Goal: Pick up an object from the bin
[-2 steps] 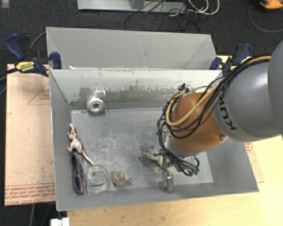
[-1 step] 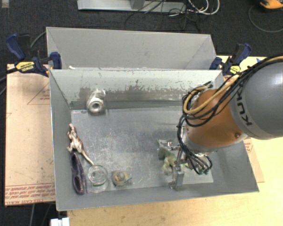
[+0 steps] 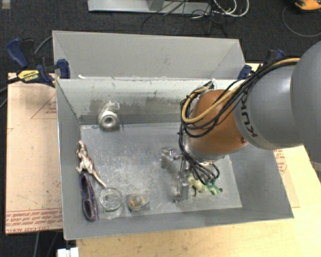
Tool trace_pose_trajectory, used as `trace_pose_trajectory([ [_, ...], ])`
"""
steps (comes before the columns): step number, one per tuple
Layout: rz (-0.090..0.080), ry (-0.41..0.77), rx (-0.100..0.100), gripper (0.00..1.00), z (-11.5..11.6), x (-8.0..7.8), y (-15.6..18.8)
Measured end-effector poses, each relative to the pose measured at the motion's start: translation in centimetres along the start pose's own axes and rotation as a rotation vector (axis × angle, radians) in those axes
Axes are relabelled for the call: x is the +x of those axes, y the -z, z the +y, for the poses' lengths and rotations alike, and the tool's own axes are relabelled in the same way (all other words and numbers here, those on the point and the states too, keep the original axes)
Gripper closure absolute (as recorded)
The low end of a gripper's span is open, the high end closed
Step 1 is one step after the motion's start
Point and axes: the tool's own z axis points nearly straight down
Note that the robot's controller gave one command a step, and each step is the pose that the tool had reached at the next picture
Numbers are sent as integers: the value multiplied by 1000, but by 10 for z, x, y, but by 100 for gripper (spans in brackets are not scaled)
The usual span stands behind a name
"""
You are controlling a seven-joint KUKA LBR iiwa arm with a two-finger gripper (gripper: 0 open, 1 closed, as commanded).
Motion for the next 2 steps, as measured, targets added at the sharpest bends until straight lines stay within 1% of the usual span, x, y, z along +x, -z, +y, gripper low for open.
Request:
trace_pose_trajectory([
  [1,-1,9,-4,0,-4,0,0],
  [2,1,159,0,0,-12,33,14],
])
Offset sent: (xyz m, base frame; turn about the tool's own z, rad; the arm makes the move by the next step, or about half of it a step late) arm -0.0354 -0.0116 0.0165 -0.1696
